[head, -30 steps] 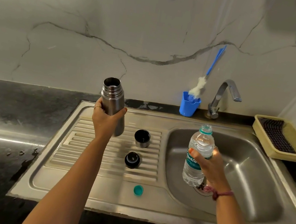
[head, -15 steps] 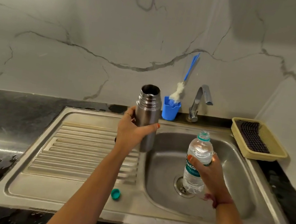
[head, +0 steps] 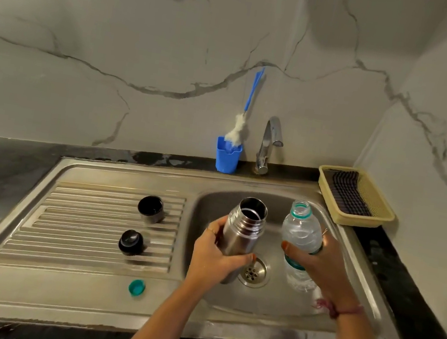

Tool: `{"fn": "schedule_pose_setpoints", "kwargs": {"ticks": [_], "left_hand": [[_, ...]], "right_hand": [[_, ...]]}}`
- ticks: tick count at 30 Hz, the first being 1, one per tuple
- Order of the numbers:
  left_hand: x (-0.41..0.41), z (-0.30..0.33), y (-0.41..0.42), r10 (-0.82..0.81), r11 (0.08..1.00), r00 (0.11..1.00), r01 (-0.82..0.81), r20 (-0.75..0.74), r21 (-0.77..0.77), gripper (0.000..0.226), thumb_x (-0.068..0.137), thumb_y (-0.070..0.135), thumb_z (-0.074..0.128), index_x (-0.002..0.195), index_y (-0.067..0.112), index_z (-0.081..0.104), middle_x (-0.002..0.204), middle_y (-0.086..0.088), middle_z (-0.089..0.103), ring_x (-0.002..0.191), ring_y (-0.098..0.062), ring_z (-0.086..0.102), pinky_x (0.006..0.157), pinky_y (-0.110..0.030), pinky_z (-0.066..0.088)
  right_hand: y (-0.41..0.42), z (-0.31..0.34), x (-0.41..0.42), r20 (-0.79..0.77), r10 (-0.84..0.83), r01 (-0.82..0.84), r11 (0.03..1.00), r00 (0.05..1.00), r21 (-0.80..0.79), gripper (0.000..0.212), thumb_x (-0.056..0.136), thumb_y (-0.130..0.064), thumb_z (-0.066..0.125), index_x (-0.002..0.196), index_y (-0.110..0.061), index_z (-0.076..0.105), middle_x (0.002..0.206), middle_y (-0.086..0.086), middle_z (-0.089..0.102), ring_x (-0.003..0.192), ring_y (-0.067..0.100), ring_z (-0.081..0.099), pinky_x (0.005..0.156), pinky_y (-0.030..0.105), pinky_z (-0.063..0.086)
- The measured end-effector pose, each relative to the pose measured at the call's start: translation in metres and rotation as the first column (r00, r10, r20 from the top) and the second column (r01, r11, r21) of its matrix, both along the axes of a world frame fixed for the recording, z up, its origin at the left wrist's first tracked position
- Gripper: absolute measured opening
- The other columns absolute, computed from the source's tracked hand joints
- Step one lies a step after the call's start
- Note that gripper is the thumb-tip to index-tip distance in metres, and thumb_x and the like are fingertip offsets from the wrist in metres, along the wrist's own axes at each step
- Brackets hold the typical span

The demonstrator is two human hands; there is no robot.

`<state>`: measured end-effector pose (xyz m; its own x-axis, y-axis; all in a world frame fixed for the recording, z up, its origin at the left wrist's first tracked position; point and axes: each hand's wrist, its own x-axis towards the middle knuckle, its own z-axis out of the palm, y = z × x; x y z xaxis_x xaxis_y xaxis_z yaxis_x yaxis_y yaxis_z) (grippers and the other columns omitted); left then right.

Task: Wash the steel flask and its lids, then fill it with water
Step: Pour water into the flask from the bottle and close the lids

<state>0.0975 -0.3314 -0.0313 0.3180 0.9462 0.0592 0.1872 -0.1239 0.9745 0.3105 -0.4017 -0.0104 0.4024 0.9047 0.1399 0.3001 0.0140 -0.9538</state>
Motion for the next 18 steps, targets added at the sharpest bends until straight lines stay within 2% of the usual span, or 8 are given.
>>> {"fn": "schedule_pose_setpoints", "kwargs": {"ticks": [2,5,8,12,18], "left_hand": [[0.004,-0.008,-0.006,0.001,1.000,1.000,-0.001,0.004,-0.006,0.077,0.058,0.012,0.094,0.119,0.035,0.054,0.114,0.013,0.065,0.101,0.009,0.060,0.082,-0.009,0.047],[0.008,-0.020,-0.012,-0.002,0.999,1.000,0.002,0.000,-0.035,0.077,0.055,0.018,0.094,0.118,0.038,0.055,0.115,0.013,0.066,0.103,0.004,0.062,0.087,-0.017,0.049],[0.010,-0.029,-0.016,0.006,0.999,1.000,-0.006,-0.005,-0.051,0.079,0.056,0.013,0.095,0.124,0.028,0.056,0.115,0.009,0.067,0.102,0.004,0.062,0.084,-0.013,0.048],[0.012,-0.034,-0.018,0.011,0.999,1.000,-0.011,-0.004,-0.053,0.078,0.058,0.006,0.094,0.124,0.021,0.057,0.115,0.007,0.067,0.100,0.006,0.061,0.080,-0.008,0.047],[0.011,-0.035,-0.017,0.035,0.998,0.999,-0.035,0.006,-0.043,0.076,0.058,0.002,0.093,0.120,0.026,0.056,0.114,0.006,0.066,0.100,0.007,0.061,0.081,-0.009,0.047]], "right_hand": [[-0.004,0.001,0.006,0.079,0.027,-0.026,1.000,0.996,-0.015,0.060,0.059,-0.030,0.087,0.112,-0.022,0.061,0.095,-0.007,0.070,0.085,0.006,0.067,0.070,0.017,0.051],[-0.008,0.005,0.013,0.175,0.066,-0.061,0.998,0.982,-0.036,0.063,0.062,-0.025,0.089,0.117,-0.029,0.058,0.101,-0.012,0.068,0.092,0.002,0.064,0.072,0.016,0.051],[-0.010,0.009,0.018,0.263,0.101,-0.100,0.995,0.959,-0.018,0.065,0.062,-0.021,0.089,0.117,-0.033,0.057,0.103,-0.021,0.065,0.097,0.001,0.061,0.074,0.014,0.051],[-0.007,0.014,0.023,0.342,0.125,-0.133,0.991,0.931,-0.001,0.070,0.060,-0.022,0.090,0.121,-0.030,0.057,0.109,-0.016,0.065,0.101,0.004,0.060,0.076,0.014,0.052],[-0.001,0.030,0.025,0.552,0.119,-0.128,0.992,0.825,-0.022,0.075,0.061,-0.031,0.089,0.127,-0.029,0.055,0.116,-0.018,0.059,0.103,0.001,0.055,0.081,0.000,0.041]]}}
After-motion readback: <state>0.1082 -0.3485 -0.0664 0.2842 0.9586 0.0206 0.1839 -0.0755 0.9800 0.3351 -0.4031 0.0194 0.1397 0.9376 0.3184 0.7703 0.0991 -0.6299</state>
